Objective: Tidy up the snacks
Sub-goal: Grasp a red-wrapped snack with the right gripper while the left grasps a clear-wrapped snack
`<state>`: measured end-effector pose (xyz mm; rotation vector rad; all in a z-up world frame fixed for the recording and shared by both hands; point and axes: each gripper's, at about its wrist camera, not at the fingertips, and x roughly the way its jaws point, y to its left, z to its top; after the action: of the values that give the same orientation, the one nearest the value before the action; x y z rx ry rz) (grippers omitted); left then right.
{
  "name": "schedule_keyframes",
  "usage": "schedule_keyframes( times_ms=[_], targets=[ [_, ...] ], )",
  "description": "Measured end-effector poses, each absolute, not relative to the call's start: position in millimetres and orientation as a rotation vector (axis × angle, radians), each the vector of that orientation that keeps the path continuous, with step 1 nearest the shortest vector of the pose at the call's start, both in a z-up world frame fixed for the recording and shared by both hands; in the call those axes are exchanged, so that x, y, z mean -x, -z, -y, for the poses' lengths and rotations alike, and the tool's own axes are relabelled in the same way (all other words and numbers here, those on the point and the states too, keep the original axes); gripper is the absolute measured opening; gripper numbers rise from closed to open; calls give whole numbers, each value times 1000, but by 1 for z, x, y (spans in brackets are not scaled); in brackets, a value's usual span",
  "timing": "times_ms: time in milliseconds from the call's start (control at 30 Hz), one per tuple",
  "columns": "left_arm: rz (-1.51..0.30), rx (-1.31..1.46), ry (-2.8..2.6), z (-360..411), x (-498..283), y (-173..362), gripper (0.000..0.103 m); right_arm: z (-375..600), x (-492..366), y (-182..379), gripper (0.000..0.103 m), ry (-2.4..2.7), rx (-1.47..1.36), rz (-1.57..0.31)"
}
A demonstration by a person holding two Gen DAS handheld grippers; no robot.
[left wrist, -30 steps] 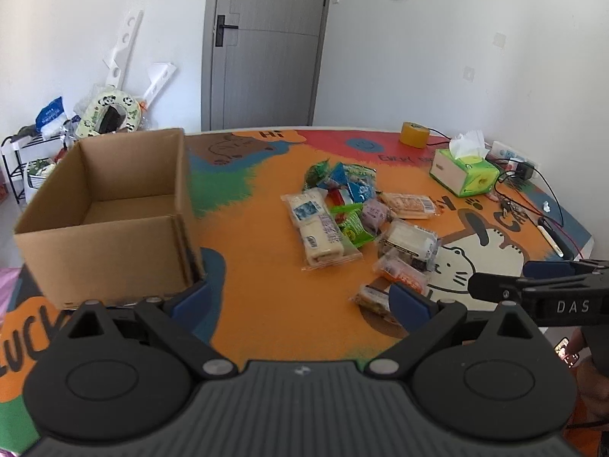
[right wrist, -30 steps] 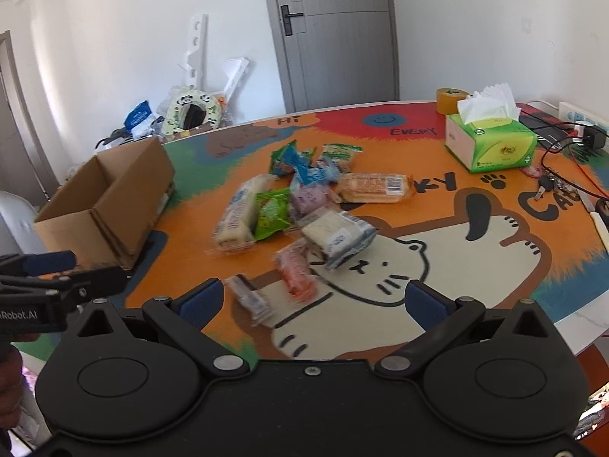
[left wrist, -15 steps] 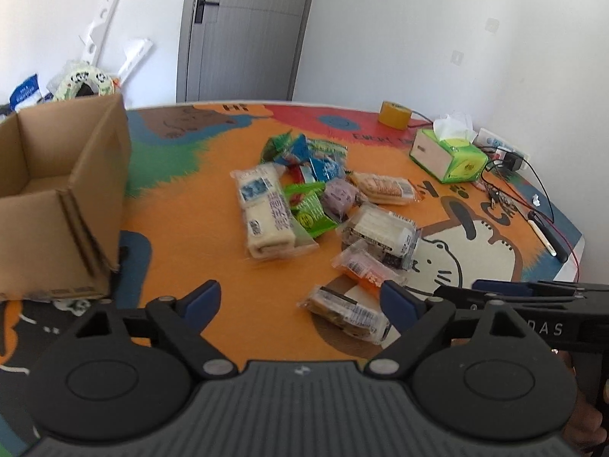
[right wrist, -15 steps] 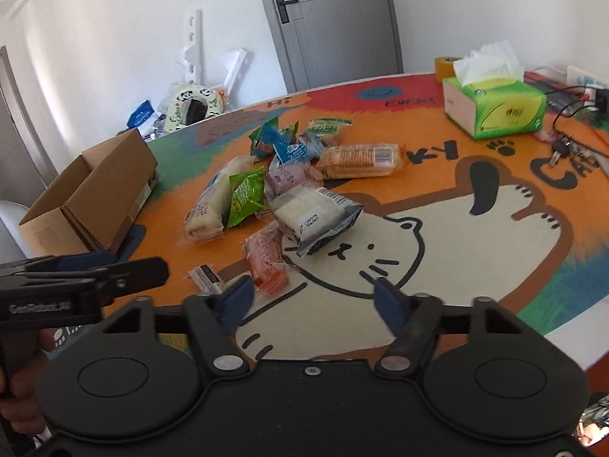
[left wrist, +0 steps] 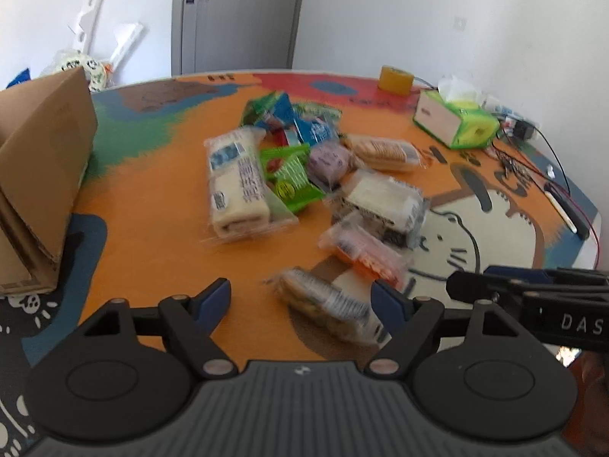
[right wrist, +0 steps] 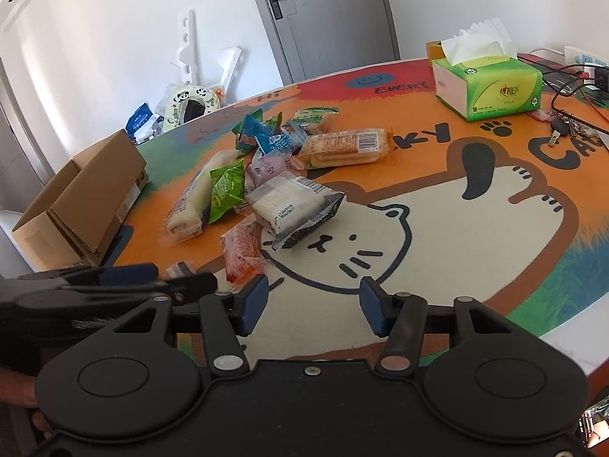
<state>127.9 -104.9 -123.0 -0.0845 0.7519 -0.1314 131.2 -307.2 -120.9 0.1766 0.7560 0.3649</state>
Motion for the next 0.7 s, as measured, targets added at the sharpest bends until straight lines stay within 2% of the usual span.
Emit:
schedule_keyframes(
  times_ms=[367, 700],
  targets=[
    [-756, 87, 73, 80, -113, 122, 80, 281, -141, 123, 54, -427, -163, -745],
    [-733, 118, 48, 60, -107, 122, 41, 256, -152, 124, 54, -450, -128, -731]
  ],
)
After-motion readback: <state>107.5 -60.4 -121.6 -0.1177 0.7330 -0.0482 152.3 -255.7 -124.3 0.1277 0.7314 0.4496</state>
